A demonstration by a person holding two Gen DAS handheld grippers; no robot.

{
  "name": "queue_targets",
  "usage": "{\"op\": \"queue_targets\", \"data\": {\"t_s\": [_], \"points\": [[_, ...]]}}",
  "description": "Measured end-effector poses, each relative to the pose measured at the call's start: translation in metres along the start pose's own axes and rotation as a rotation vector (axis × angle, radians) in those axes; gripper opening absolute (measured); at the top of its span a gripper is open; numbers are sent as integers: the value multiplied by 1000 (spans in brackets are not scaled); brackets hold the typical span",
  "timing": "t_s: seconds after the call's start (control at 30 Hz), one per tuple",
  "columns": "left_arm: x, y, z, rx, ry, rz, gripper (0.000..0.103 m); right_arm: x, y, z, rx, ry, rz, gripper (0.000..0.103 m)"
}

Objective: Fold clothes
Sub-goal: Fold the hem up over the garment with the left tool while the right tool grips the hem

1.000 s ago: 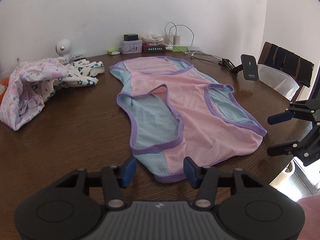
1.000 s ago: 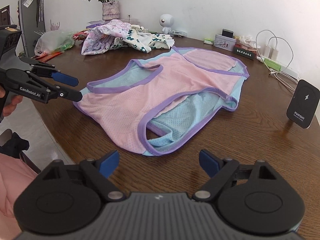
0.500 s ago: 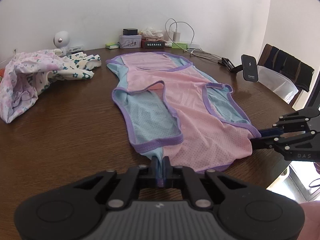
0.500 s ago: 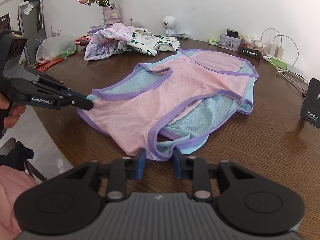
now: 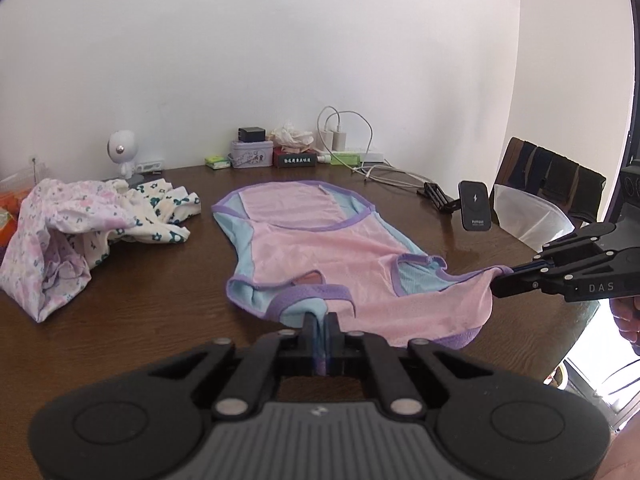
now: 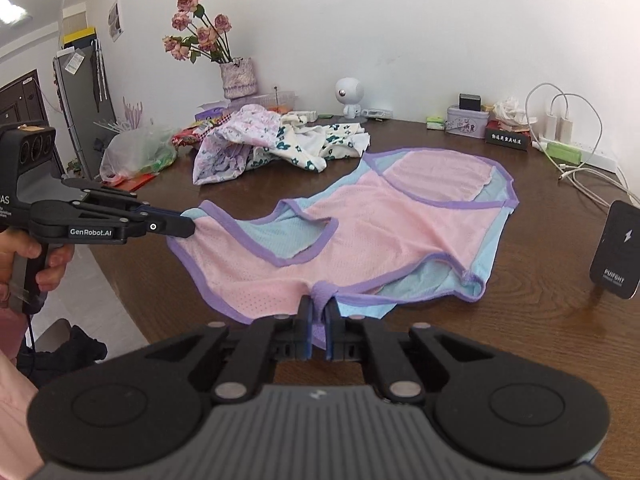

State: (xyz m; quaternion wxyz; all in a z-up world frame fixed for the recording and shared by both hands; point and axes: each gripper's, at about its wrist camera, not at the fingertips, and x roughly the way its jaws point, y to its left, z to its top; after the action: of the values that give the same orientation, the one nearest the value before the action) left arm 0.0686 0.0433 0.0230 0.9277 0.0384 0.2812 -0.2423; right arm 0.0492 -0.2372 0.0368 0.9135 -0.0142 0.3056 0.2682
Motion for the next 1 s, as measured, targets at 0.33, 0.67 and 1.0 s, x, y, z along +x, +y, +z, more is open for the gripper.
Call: {"op": "queue_targets", "data": {"t_s": [0.33,0.67,1.0], "points": [[56,24,97,-65,-93,26,2,22,-47,88,26,-99,-118,5],[174,73,191,-165,-56,111,2,107,-118,183,88,-83,-214,5],[364,128,212,-216,266,160,2,255,-228,206,209,133,-303,5]]}}
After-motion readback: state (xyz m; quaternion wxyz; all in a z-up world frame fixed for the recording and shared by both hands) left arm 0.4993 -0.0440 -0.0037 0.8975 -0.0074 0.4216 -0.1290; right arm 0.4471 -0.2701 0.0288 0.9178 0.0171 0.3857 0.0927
